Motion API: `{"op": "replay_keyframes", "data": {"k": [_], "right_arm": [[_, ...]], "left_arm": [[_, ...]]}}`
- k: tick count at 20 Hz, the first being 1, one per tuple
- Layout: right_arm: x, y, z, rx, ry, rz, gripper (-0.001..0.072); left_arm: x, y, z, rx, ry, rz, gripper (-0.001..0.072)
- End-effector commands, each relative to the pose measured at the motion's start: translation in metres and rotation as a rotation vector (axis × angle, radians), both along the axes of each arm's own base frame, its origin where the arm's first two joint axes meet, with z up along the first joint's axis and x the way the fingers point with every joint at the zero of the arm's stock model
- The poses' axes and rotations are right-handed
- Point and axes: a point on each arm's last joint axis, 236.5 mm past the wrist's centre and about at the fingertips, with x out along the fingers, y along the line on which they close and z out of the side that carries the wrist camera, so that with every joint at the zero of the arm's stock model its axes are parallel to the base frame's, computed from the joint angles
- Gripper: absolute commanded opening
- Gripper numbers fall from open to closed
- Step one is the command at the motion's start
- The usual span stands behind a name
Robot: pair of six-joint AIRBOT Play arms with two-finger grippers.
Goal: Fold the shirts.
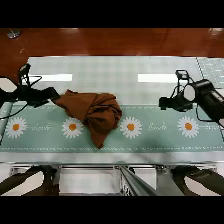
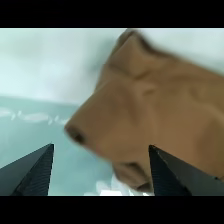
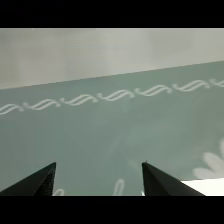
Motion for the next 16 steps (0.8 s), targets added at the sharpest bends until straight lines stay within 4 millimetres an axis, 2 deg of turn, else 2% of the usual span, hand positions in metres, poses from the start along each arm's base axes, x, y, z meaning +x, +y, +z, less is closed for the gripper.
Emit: {"op": "replay_keyframes", "data": {"k": [1, 3, 5, 6, 7, 8, 13, 16], "right_arm": [[-0.005, 0.078, -0.008, 0.207, -0.043, 0.049, 0.0615], [-0.002, 0.119, -0.006, 0.297, -0.081, 0.077, 0.0615], [-0.007, 0.148, -0.013, 0.362, -0.065, 0.080, 0.0616], [-0.010, 0.157, -0.016, 0.384, -0.050, 0.081, 0.0616], [-0.013, 0.164, -0.017, 0.399, -0.041, 0.083, 0.0615], [-0.016, 0.173, -0.017, 0.421, -0.034, 0.081, 0.0615], [-0.035, 0.216, -0.016, 0.510, -0.010, 0.149, 0.0616], [-0.044, 0.235, -0.027, 0.551, 0.029, 0.155, 0.0615]], "left_arm": [[-0.013, -0.006, -0.014, -0.182, 0.109, 0.034, 0.0699], [-0.002, -0.032, -0.014, -0.305, 0.087, 0.005, 0.0699], [0.003, -0.061, -0.021, -0.382, 0.086, -0.057, 0.0697], [0.007, -0.076, -0.022, -0.426, 0.081, -0.082, 0.0670], [0.011, -0.086, -0.022, -0.457, 0.072, -0.090, 0.0417], [0.013, -0.091, -0.020, -0.467, 0.060, -0.109, 0.0020], [0.021, -0.092, -0.002, -0.465, 0.017, -0.156, 0.0021], [0.020, -0.093, 0.001, -0.467, 0.014, -0.163, 0.0021]]}}
